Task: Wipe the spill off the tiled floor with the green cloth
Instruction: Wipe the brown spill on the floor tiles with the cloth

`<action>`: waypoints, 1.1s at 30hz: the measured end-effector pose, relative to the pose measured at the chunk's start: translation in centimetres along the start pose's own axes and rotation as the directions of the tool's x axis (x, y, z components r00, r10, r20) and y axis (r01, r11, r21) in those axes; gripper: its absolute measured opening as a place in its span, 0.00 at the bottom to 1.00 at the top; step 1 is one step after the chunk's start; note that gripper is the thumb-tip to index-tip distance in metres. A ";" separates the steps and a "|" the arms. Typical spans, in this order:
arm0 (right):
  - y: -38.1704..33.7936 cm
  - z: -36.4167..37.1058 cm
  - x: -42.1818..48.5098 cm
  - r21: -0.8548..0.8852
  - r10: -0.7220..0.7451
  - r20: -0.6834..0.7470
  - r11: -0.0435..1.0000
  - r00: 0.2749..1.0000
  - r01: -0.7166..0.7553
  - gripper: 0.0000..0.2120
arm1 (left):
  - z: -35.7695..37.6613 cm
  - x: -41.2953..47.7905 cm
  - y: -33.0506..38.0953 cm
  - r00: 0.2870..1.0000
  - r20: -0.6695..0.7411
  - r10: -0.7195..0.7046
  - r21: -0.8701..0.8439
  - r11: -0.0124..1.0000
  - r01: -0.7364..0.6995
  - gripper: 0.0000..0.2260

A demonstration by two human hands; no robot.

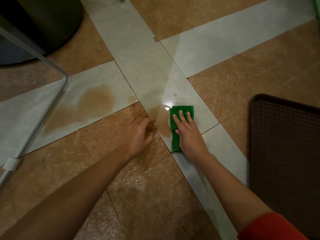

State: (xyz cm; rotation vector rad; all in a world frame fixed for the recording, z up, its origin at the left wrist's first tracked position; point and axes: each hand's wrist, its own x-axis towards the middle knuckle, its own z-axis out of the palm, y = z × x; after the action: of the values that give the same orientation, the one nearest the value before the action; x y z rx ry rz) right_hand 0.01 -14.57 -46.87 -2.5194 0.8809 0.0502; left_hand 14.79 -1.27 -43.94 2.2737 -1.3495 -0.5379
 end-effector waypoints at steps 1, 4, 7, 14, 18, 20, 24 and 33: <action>-0.2 -0.2 0.8 0.004 0.055 -0.007 0.998 0.998 -0.055 0.26 | 0.0 0.0 -0.1 1.000 0.004 0.008 0.018 1.000 -0.008 0.18; -1.5 -0.3 2.9 0.007 0.147 0.014 0.989 0.989 -0.147 0.27 | -0.1 0.1 -0.7 1.000 0.015 -0.020 0.052 0.998 0.019 0.19; -1.7 -0.3 2.9 0.041 0.091 0.020 0.995 0.996 -0.091 0.26 | -0.3 0.3 -0.5 0.999 0.011 -0.045 0.078 0.996 0.044 0.20; 0.7 0.6 0.0 0.130 0.105 -0.092 0.987 0.990 -0.093 0.26 | -1.0 -0.7 -1.1 0.992 -0.100 -0.074 0.237 0.967 0.096 0.21; -0.3 -0.1 3.0 0.111 0.211 -0.099 0.973 0.972 -0.200 0.26 | -1.6 -1.1 -1.7 0.989 -0.124 -0.085 0.313 0.942 0.120 0.24; -1.0 -0.3 3.8 0.090 0.183 -0.064 0.980 0.981 -0.177 0.27 | -1.6 -1.1 -1.8 0.988 -0.126 -0.093 0.324 0.937 0.129 0.26; -1.3 0.4 1.9 0.080 0.015 -0.038 0.997 0.999 -0.011 0.28 | -1.4 -1.0 -1.3 0.990 -0.109 -0.092 0.321 0.939 0.123 0.28; -1.7 0.1 3.8 0.148 0.152 -0.054 0.979 0.987 -0.142 0.28 | -1.2 -1.2 -1.6 0.992 -0.098 -0.076 0.333 0.937 0.104 0.29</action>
State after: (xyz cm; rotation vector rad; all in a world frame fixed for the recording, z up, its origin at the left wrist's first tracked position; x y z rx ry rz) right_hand 4.06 -15.63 -46.96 -2.3310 1.0573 -0.0464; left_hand 16.10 0.68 -43.68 2.6108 -1.3886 -0.2479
